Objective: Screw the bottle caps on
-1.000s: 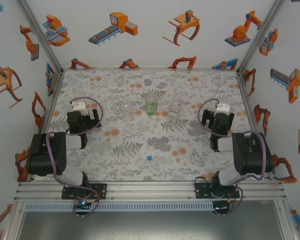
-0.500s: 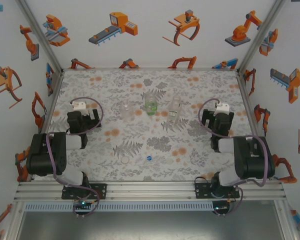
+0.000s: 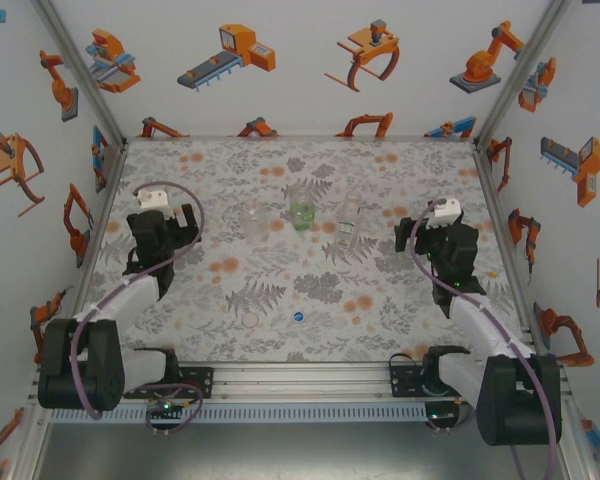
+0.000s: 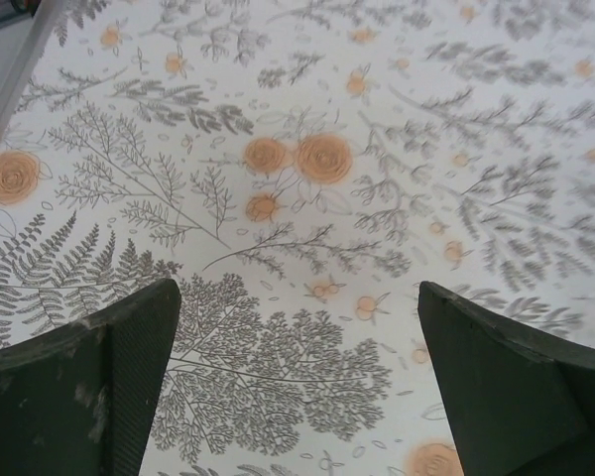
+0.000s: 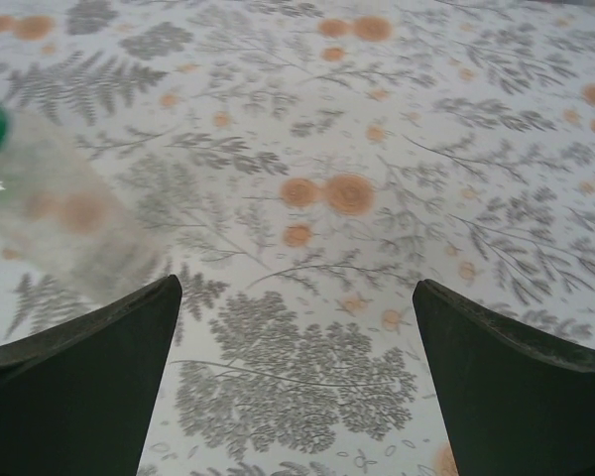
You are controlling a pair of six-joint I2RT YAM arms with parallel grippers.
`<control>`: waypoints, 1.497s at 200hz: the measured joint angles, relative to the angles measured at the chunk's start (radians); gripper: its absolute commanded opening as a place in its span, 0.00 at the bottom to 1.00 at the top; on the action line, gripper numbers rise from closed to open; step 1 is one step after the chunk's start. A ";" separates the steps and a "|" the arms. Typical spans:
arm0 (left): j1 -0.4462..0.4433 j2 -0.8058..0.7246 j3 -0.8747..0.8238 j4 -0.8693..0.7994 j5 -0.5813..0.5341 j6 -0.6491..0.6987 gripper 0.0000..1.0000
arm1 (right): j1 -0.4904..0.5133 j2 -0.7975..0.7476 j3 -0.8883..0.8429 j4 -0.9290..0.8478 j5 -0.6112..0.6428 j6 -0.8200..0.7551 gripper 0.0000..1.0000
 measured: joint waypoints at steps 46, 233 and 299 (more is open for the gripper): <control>-0.003 -0.109 0.117 -0.235 0.060 -0.108 0.97 | 0.000 -0.007 0.040 -0.036 -0.285 -0.010 0.86; -0.008 -0.285 0.372 -0.707 0.508 0.057 0.97 | 0.107 0.552 0.274 0.293 -0.641 -0.067 0.88; -0.008 -0.299 0.372 -0.713 0.470 0.068 0.97 | 0.163 0.757 0.363 0.455 -0.668 -0.028 0.79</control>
